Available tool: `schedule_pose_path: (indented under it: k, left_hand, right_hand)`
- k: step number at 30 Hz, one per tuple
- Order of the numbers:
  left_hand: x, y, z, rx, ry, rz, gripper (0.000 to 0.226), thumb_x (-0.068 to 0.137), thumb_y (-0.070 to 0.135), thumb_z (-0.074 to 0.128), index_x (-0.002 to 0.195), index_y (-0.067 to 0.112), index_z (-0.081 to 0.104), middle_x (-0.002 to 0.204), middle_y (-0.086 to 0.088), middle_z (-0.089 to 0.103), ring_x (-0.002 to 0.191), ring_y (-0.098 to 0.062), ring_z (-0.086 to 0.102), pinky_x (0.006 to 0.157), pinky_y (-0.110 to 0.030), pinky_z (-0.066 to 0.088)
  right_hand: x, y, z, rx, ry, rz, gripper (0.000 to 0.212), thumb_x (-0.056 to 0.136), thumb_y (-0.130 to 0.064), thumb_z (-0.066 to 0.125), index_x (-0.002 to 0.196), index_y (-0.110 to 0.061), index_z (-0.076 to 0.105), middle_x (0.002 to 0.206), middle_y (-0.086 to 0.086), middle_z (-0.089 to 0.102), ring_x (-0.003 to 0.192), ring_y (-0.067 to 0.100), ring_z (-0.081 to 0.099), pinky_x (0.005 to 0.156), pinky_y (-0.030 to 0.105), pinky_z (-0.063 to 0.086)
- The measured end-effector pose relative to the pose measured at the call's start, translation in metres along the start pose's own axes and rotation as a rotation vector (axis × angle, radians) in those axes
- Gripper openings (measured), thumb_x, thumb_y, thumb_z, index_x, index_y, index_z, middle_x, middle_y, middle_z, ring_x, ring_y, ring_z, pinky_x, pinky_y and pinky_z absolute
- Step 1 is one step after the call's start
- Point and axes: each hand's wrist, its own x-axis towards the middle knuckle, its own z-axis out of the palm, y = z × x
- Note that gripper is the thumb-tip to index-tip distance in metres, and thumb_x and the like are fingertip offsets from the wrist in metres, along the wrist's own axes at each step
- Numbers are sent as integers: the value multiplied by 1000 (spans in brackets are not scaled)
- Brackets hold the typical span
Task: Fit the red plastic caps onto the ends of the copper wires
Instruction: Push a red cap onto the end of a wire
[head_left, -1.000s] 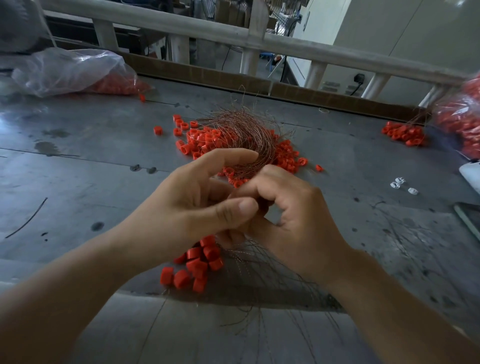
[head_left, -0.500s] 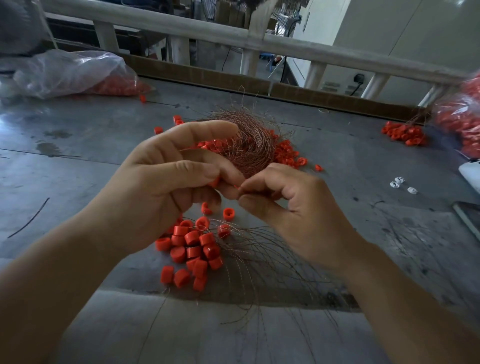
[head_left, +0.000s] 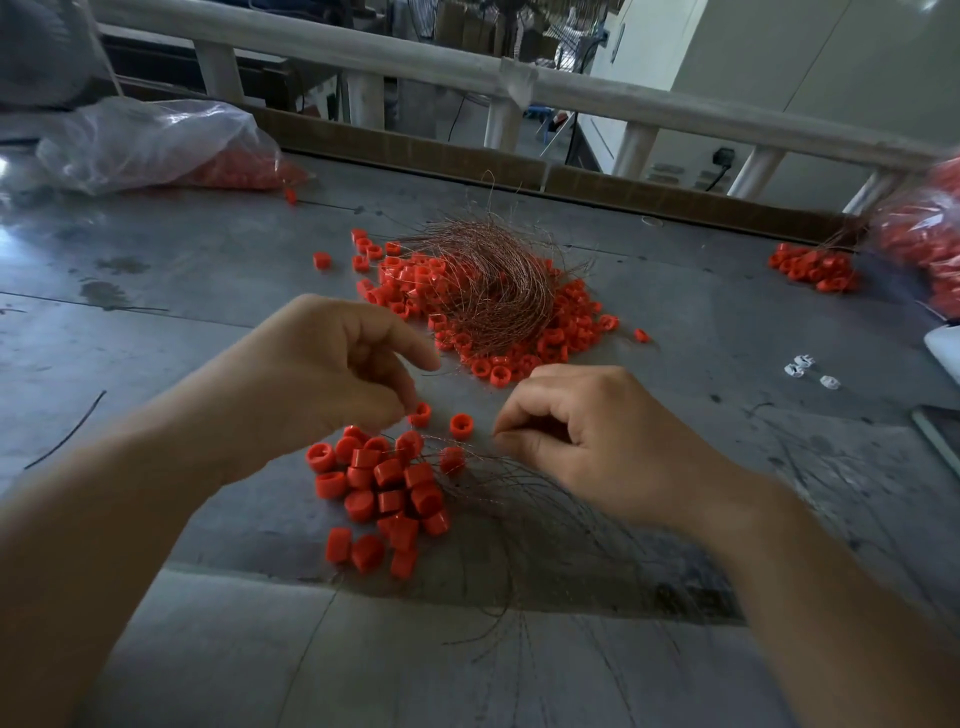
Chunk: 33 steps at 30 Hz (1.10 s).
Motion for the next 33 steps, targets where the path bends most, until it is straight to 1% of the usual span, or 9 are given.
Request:
schedule_pose_path:
  k: [6, 9, 12, 16, 20, 23, 26, 29, 33]
  left_hand:
    - [8, -11, -5, 106, 122, -38, 18, 63, 17, 67, 71, 32, 71, 68, 0, 70, 55, -8, 61, 54, -20, 48]
    - [18, -23, -4, 336, 301, -36, 23, 73, 14, 69, 71, 36, 65, 66, 11, 66, 63, -3, 61, 64, -21, 44]
    - [35, -34, -7, 504, 411, -27, 25, 77, 12, 67, 100, 24, 68, 89, 9, 63, 82, -11, 57, 71, -22, 37]
    - [64, -47, -10, 663, 382, -11, 43, 79, 8, 65, 120, 19, 59, 113, -7, 57, 100, -23, 53, 80, -30, 38]
    - [84, -52, -5, 701, 378, -5, 42, 84, 11, 60, 124, 23, 57, 118, -12, 53, 107, -30, 50, 88, -34, 40]
    - [87, -58, -1, 753, 377, 37, 33, 85, 16, 59, 117, 22, 62, 113, -11, 54, 105, -31, 50, 84, -34, 40]
    - [86, -59, -1, 741, 398, 80, 16, 82, 17, 65, 98, 18, 67, 93, -2, 50, 96, -26, 51, 77, -30, 35]
    - [81, -55, -5, 729, 362, 64, 3, 81, 16, 66, 82, 17, 64, 88, -2, 57, 84, -19, 49, 71, -28, 34]
    - [56, -32, -17, 601, 405, 78, 16, 77, 15, 69, 69, 25, 58, 71, 7, 60, 65, -11, 53, 58, -24, 36]
  right_hand:
    - [-1, 2, 2, -64, -115, 36, 16, 85, -29, 60, 85, -15, 67, 73, -17, 52, 74, 1, 51, 67, 15, 41]
    - [-1, 3, -1, -51, -96, 42, 33, 83, -45, 53, 83, -15, 67, 76, -9, 58, 73, 4, 53, 69, 24, 45]
    - [-1, 5, -3, -40, 14, 26, 42, 82, -49, 47, 79, -12, 68, 76, -5, 62, 72, 7, 57, 69, 32, 48]
    - [1, 13, -4, -108, 97, 68, 28, 86, -37, 56, 78, -13, 68, 75, -5, 63, 71, 9, 57, 69, 36, 49]
    - [3, 18, -4, -142, 134, 112, 21, 85, -32, 60, 77, -15, 68, 73, -10, 59, 71, 9, 56, 69, 34, 49]
    - [4, 19, -2, -144, 152, 138, 20, 85, -32, 61, 76, -15, 67, 67, -16, 52, 68, 7, 55, 66, 29, 47]
    - [5, 21, 0, -158, 149, 151, 20, 86, -32, 60, 76, -15, 67, 68, -16, 52, 69, 8, 55, 66, 27, 46]
    - [7, 24, 4, -166, 148, 165, 20, 86, -32, 60, 77, -15, 66, 65, -20, 47, 68, 6, 51, 65, 26, 43]
    - [10, 29, 5, -180, 258, 184, 16, 85, -27, 62, 89, -14, 69, 83, -6, 57, 82, 12, 53, 74, 30, 45]
